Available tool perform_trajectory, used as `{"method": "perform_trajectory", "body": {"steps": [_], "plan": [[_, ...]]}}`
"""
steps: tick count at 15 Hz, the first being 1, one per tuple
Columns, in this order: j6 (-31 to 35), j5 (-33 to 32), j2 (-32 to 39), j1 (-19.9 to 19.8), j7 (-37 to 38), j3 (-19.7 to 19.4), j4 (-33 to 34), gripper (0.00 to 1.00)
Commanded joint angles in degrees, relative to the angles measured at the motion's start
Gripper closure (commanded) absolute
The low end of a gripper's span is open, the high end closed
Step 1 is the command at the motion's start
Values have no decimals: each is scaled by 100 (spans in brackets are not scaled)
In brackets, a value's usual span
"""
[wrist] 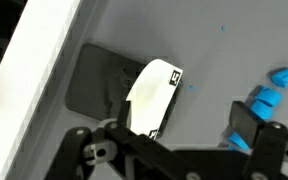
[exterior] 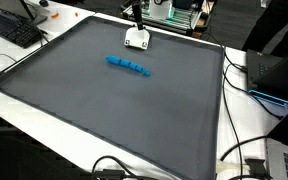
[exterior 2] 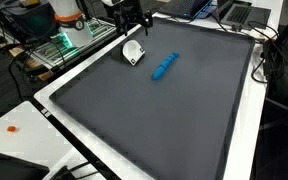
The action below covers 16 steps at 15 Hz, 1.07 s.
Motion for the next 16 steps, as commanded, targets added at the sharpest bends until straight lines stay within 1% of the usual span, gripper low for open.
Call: {"method": "perform_trajectory", "body": {"steps": [1,2,3,6,12,16], "plan": [[-429,-491,-251,-71,-573,23,159,0],[-433,-655,-271,-76,-700,50,210,0],[-374,-949,-288,-103,-766,104,263,0],[-410,-1217,-288,-40,-1391,147,462,0],[-408,-1532,-193,75,-2741,307,828,0],[-195,-1690,-186,208,-3657,372,923,0]]}}
